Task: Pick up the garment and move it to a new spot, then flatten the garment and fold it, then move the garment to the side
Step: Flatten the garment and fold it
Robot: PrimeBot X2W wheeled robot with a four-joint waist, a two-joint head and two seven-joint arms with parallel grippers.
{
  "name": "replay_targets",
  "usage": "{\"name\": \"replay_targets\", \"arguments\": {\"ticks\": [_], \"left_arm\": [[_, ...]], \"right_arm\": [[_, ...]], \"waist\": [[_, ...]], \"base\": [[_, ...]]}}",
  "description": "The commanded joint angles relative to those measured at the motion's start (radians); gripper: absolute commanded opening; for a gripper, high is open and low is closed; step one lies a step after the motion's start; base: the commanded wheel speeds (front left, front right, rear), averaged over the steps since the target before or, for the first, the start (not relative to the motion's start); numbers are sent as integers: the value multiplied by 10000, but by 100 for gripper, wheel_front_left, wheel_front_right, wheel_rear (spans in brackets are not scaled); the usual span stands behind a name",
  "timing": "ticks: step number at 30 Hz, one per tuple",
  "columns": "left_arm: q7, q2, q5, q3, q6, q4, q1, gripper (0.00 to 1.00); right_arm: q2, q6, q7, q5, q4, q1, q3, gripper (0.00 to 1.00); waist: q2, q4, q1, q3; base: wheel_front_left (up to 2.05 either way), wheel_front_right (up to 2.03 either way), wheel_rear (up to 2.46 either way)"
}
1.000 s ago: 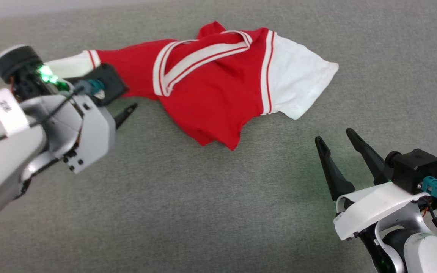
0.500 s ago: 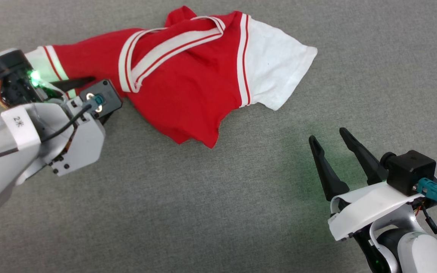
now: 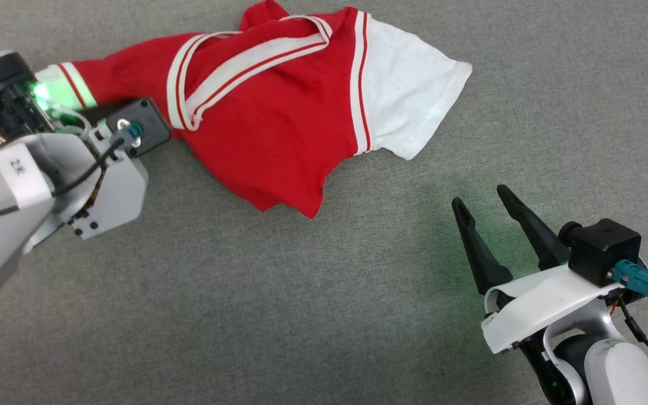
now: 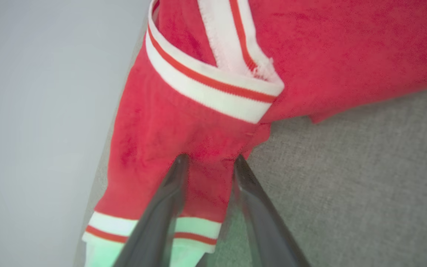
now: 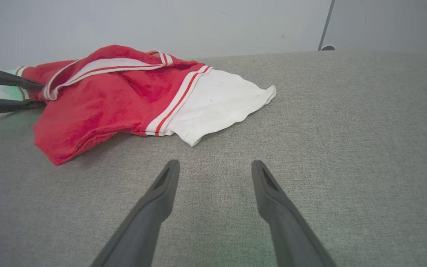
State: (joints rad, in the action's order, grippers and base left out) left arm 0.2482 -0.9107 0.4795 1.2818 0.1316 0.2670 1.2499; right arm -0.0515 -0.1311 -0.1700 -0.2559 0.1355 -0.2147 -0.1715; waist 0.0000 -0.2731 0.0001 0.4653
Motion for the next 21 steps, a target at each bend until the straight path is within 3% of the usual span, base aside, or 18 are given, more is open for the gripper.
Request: {"name": "replay_targets", "arguments": {"ticks": [1, 12, 19, 21], "left_arm": [[-63, 79, 274, -15, -18, 66, 61, 0], [568, -157, 3023, -17, -18, -289, 1104, 0], [1225, -112, 5469, -46, -18, 724, 2214, 0], [1561, -150, 5943, -79, -18, 1078, 2556, 4]], "right_arm": [[17, 6, 83, -116, -30, -75, -23, 100], [19, 6, 255, -271, -137, -11, -124, 100], [20, 6, 527, -541, -348, -46, -388, 100], [19, 6, 620, -634, -450, -55, -495, 100]], "waist": [[0, 12, -1, -7], [0, -73, -1, 69], [0, -466, -1, 391], [0, -618, -1, 517]], "base": [[0, 0, 0], [0, 0, 0], [0, 0, 0], [0, 0, 0]]}}
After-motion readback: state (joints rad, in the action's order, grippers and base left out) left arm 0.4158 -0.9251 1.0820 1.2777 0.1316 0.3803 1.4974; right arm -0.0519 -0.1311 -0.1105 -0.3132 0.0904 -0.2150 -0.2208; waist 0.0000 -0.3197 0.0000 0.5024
